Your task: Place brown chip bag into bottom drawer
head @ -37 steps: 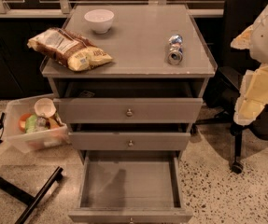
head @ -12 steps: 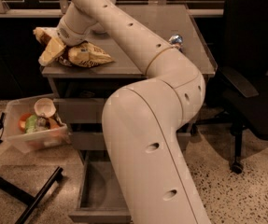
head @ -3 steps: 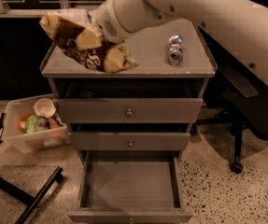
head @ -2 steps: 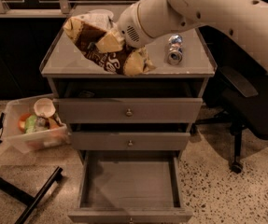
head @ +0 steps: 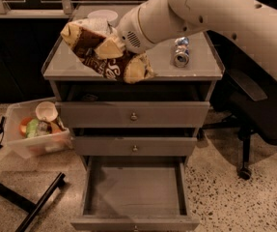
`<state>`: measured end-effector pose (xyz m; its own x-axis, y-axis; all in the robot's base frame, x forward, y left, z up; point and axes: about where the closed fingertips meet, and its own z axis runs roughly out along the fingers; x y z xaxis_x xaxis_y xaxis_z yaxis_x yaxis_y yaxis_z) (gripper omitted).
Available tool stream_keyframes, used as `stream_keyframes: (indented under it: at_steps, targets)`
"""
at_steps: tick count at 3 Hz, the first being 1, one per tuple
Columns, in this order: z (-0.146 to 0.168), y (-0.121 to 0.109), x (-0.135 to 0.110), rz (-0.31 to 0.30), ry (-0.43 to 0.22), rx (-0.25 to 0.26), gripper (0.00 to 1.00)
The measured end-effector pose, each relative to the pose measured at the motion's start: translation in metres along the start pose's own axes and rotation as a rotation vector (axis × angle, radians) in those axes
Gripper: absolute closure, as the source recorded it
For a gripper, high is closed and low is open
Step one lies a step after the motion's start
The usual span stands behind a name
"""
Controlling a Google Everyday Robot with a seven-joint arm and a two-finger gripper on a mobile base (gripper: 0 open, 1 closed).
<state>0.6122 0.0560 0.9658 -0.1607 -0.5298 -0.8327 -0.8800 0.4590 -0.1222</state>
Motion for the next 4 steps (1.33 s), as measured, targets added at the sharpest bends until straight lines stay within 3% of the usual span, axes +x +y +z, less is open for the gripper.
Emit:
stream_keyframes:
  at_steps: [1, 2, 3, 4]
  targets:
    - [0.003, 0.029, 0.004, -0.032, -0.035, -0.023, 1.0]
    - [0.043, 0.084, 0.053, -0.04, -0.032, -0.109, 1.0]
    - [0.101, 0.134, 0.116, -0.034, 0.025, -0.199, 1.0]
    - [0.177, 0.172, 0.186, -0.033, 0.16, -0.215, 1.0]
